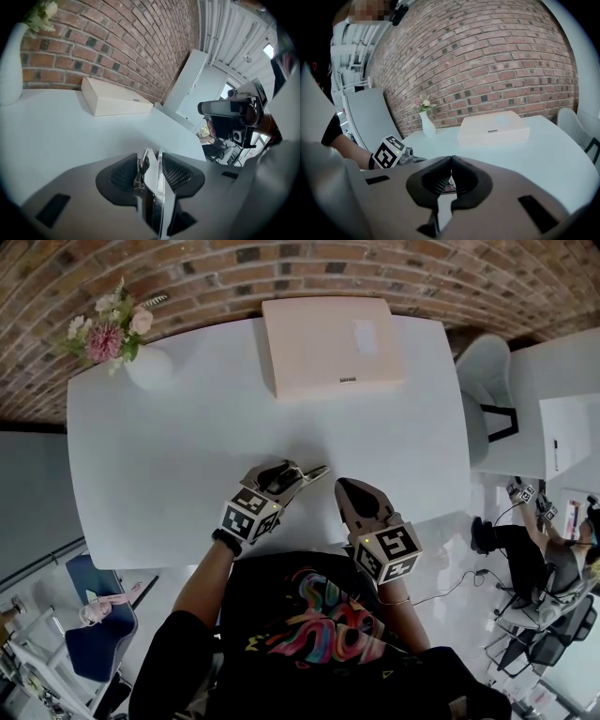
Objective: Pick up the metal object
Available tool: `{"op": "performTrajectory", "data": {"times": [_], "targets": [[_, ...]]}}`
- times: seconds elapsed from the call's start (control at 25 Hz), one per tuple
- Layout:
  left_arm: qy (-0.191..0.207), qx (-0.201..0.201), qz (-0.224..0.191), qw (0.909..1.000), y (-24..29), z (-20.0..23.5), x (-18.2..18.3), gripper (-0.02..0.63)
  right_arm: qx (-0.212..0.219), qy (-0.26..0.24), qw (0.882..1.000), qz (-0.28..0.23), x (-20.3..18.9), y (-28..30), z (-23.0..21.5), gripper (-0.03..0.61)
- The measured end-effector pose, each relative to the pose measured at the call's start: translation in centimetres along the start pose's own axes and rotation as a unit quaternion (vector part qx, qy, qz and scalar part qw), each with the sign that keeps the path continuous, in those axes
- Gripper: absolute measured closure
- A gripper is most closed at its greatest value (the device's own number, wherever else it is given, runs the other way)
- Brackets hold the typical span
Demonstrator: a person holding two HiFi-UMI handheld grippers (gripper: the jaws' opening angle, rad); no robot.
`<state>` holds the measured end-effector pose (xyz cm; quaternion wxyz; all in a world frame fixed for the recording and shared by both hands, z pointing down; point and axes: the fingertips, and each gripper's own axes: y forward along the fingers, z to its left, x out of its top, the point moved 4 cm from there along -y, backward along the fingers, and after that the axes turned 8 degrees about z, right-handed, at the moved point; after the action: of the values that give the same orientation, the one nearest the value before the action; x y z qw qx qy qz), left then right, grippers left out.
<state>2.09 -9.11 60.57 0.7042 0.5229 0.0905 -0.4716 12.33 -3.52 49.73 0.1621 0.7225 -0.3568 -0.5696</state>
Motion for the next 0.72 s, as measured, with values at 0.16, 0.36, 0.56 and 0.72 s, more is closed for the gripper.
{"op": "performTrajectory", "data": {"times": [0.16,0.36,0.56,0.72], "targets": [[0.013,0.011,0.011,0.9998,0.04,0.08,-0.27,0.500,-0.001,0.002,1.000,-0.002,-0.18,0.07,0.04,0.561],[0.006,-0.002,0.013,0.9999,0.04,0.03,-0.36,0.531,-0.002,0.007,1.000,0.000,-0.42,-0.04,0.20,0.561],[-0.009,-0.017,0.005,0.9998,-0.12,-0.17,-0.35,0.558,-0.004,0.006,1.000,0.000,-0.76,-0.16,0.22,0.560],[-0.009,-0.018,0.000,0.9998,-0.15,-0.30,-0.40,0.563,-0.003,0.006,1.000,0.000,-0.71,-0.31,0.37,0.561]]}}
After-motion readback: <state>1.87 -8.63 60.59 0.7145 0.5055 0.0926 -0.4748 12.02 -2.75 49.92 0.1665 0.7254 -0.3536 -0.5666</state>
